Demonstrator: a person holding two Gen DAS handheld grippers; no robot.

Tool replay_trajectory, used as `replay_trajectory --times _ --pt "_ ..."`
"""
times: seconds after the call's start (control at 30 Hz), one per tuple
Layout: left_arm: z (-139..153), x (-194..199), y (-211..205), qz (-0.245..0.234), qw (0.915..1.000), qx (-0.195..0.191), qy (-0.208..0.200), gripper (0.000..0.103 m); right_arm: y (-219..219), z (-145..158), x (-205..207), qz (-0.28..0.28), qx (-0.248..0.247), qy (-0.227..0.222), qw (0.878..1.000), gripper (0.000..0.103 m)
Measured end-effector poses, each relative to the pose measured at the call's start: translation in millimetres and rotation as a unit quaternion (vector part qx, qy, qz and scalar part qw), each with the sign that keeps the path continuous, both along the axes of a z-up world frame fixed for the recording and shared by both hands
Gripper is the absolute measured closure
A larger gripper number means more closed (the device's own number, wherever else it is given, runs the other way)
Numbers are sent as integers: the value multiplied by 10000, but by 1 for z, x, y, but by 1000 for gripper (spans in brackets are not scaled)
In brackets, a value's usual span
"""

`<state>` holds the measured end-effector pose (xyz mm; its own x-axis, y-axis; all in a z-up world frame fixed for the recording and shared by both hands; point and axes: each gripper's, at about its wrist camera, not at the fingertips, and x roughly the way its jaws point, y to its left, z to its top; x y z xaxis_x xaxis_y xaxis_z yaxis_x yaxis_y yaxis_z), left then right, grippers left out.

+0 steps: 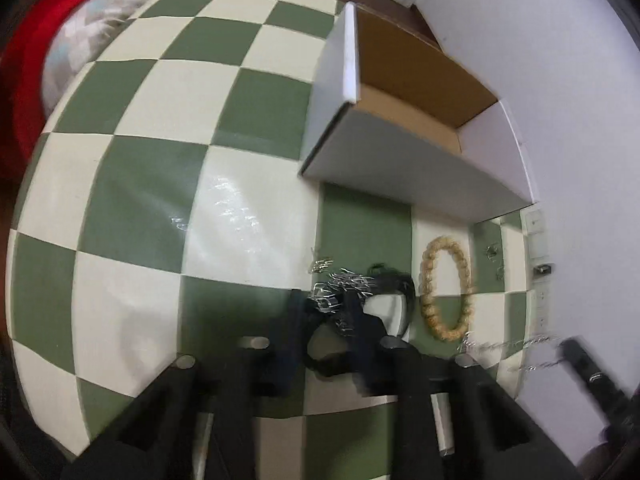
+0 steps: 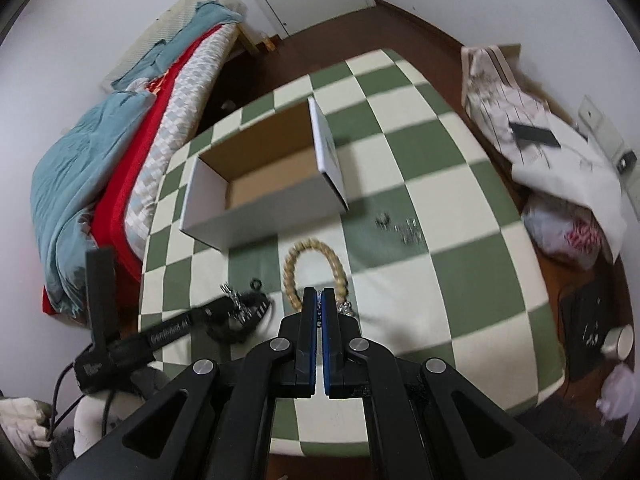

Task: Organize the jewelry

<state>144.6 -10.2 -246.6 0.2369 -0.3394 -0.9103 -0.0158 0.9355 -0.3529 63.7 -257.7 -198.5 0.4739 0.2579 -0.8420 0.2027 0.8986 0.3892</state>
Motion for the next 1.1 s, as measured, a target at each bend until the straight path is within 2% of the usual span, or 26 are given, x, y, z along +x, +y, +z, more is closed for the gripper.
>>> replay_trajectory --times 0.03,0.2,0.37,0.6,0.9,1.0,1.1 --pt "3 1 -3 -31 9999 95 -53 92 0 -2 -1 -4 0 17 10000 101" --pt "10 -5 -6 -44 9995 176 -259 93 3 0 -4 11 -36 5 10000 101" --pt "31 -8 0 7 9986 84 -520 94 0 11 -2 -5 -29 -92 10000 101" --pt "89 -8 10 -96 9945 -124 -1036 94 0 39 8 78 0 -356 9993 101" --pt "171 32 -3 -397 9834 -345 -1738 94 13 105 57 373 -205 -944 9946 101" --pt "182 52 -8 -484 9810 -228 -1867 94 18 113 86 459 -267 -998 9936 101" --pt "177 77 -17 -583 9819 -50 -1802 94 26 110 116 586 -302 -883 9939 101"
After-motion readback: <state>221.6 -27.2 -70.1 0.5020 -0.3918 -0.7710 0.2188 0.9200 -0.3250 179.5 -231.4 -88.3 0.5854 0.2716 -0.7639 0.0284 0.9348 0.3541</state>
